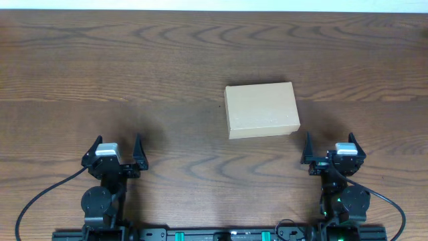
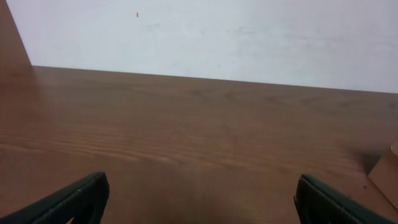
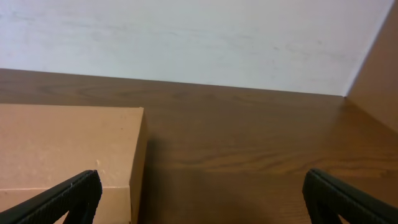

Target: Pack container

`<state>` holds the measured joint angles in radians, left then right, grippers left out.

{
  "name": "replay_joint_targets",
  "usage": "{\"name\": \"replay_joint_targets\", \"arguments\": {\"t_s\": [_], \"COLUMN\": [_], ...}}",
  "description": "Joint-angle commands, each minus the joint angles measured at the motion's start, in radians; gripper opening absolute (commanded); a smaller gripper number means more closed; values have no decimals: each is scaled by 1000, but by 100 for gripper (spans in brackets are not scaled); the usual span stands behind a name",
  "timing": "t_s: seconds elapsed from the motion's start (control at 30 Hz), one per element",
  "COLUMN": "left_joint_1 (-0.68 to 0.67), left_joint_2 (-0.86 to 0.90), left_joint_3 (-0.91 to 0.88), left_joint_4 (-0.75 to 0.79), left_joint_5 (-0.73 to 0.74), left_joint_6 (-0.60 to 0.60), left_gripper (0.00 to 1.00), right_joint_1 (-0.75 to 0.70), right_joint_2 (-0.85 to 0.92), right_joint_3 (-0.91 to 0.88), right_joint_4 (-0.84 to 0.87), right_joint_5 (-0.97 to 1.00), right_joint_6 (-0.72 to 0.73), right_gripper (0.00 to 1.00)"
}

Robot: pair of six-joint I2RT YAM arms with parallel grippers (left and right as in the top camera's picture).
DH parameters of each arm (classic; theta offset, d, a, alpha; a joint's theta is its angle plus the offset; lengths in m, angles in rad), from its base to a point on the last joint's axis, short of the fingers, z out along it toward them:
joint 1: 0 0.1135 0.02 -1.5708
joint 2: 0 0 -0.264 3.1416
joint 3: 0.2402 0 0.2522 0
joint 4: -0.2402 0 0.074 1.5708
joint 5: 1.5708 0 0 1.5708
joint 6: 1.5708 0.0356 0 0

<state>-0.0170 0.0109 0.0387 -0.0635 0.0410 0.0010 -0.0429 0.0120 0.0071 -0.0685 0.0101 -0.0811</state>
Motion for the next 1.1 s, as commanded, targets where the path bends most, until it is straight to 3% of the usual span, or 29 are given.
{"name": "replay_joint_targets", "arguments": {"t_s": [0.0,1.07], "left_joint_1": [-2,-2], "left_joint_2": [-9,-7], "left_joint_3": [-24,-24], "left_joint_4": [-37,-34], "left_joint_5": [-7,-18], "left_joint_6": [13,14], "left_gripper": [95,95], "right_joint_1": [-4,-4], "right_joint_2": [-6,-6], "right_joint_3": [-2,-2], "right_joint_4": [-5,-5], "right_joint_5": [-8,-8], "right_joint_6": [-10,-10], "right_gripper": [99,99]}}
